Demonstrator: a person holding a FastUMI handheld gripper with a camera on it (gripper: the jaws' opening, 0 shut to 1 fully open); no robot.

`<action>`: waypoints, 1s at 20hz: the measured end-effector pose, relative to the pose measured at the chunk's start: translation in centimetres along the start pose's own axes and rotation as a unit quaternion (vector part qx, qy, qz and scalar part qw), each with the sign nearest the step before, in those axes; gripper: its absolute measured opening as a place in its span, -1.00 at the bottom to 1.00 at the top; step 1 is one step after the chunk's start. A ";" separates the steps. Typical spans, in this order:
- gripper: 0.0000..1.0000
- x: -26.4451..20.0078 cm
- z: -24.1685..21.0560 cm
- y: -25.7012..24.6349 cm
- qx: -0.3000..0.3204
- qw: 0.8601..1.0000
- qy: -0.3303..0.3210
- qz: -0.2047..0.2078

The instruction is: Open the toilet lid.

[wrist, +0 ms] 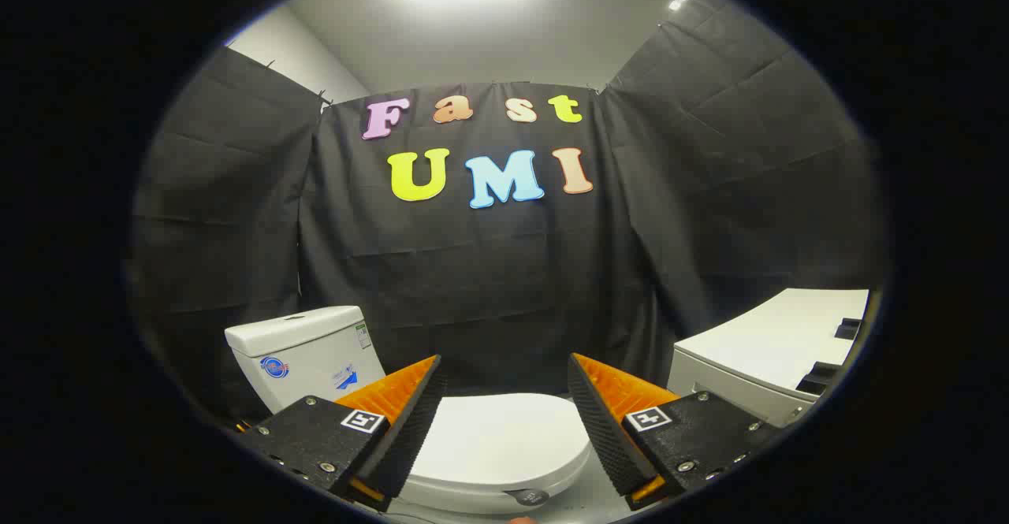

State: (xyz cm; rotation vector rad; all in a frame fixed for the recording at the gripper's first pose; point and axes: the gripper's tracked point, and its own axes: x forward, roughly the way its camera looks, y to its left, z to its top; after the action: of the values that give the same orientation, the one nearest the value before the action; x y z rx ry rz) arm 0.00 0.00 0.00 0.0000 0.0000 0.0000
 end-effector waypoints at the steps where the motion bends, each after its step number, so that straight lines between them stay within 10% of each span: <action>1: 0.90 -0.1 -0.1 -0.1 -0.001 1.000 0.001 -0.002; 20: 0.90 -0.5 -0.2 0.2 -0.021 1.000 -0.005 0.005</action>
State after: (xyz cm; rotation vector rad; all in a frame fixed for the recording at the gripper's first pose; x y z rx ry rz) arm -0.51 0.18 -0.18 -0.0411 -0.0106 0.0110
